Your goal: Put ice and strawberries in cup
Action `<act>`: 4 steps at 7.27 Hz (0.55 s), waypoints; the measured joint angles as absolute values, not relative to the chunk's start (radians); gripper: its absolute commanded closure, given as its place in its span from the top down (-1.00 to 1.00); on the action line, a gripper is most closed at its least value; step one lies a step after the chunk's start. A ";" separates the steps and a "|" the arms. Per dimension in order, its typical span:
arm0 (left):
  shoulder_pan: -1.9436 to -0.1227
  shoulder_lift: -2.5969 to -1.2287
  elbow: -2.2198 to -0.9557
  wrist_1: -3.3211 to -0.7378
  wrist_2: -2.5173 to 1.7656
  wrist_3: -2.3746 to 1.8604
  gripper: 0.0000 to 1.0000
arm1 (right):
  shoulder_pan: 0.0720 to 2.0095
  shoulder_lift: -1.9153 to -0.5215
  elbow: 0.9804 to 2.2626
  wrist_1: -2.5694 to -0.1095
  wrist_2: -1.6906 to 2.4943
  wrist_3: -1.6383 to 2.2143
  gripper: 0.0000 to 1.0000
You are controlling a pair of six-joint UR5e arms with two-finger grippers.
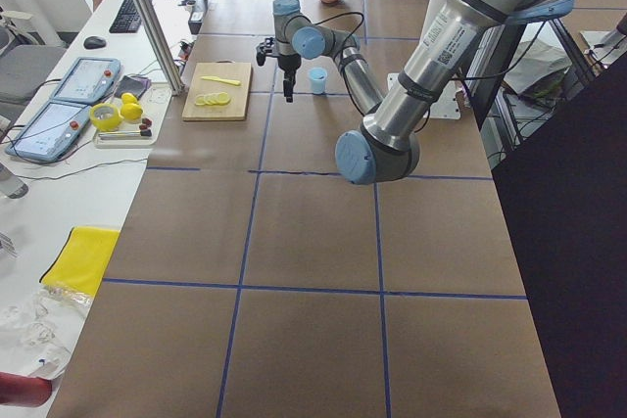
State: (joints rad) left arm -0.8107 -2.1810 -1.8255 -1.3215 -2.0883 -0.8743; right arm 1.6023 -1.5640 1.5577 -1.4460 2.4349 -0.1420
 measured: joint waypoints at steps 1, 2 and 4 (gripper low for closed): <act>-0.884 -2.145 -1.856 -1.258 -2.130 -0.767 1.00 | 1.623 -1.570 1.555 -1.444 2.442 -0.151 1.00; -0.968 -2.100 -1.869 -1.213 -2.181 -0.645 1.00 | 1.638 -1.584 1.560 -1.443 2.441 -0.150 1.00; -1.161 -1.966 -1.848 -1.188 -2.261 -0.332 1.00 | 1.646 -1.600 1.567 -1.442 2.439 -0.145 1.00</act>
